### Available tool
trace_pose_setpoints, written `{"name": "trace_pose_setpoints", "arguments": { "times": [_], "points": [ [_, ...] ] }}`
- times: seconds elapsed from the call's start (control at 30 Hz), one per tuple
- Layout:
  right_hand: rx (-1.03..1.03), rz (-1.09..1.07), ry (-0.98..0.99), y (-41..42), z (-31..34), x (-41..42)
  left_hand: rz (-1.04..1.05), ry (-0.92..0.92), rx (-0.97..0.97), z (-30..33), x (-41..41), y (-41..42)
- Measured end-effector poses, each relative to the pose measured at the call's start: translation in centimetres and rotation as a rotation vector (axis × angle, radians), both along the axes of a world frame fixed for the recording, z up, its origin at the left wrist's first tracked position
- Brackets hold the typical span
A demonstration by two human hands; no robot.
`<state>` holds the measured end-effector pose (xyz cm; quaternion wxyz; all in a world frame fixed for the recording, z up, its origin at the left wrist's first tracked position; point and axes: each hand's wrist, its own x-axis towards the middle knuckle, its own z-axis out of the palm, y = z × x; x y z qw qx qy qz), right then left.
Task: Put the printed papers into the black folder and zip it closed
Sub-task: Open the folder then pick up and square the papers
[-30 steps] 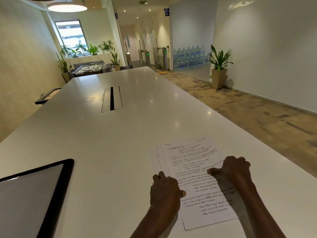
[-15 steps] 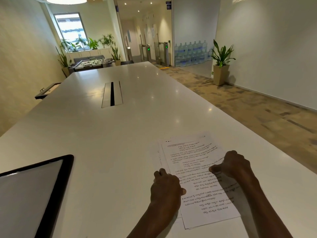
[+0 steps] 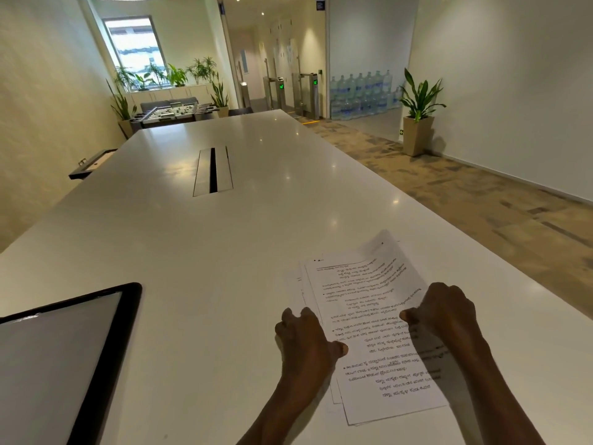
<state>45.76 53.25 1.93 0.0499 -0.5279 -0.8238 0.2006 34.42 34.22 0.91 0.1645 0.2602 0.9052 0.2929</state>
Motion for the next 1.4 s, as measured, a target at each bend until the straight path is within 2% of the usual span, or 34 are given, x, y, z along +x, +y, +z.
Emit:
{"name": "trace_pose_setpoints", "arguments": {
  "times": [0.07, 0.27, 0.37, 0.5, 0.67, 0.83, 0.93, 1.17, 1.3, 1.4],
  "points": [
    [0.025, 0.001, 0.004, -0.4, 0.0, -0.2, 0.032, -0.002, -0.001, 0.2, -0.5, 0.3],
    [0.065, 0.007, 0.035, -0.6, 0.1, 0.0, -0.007, 0.188, -0.191, 0.6, -0.5, 1.5],
    [0.053, 0.010, 0.031, -0.7, 0.0, 0.0, -0.041, 0.169, -0.211, 0.7, -1.3, 2.2],
    [0.051, 0.011, 0.034, -0.6, -0.1, 0.0, -0.046, 0.031, -0.078, 0.6, -1.8, 2.6],
    [0.036, 0.004, 0.042, -0.6, -0.4, 0.2, 0.121, -0.094, 0.179, -0.3, -2.2, 2.5],
    [0.030, 0.009, 0.066, -0.5, -0.5, 0.2, 0.230, -0.702, 0.581, 0.0, -2.7, 2.2],
    [0.035, 0.003, 0.070, -0.6, -0.5, 0.2, 0.256, -0.975, 0.647, 0.2, -3.4, 1.8],
    [0.041, 0.004, 0.088, -0.7, -0.5, 0.4, 0.264, -1.147, 0.664, -0.4, -3.2, 1.4],
    [0.050, 0.021, 0.106, -0.6, -0.6, 0.6, 0.188, -1.135, 0.646, -0.6, -3.2, 1.3],
    [0.055, 0.021, 0.140, -0.5, -0.8, 0.7, 0.090, -1.054, 0.620, -0.4, -3.2, 1.2]
  ]
}}
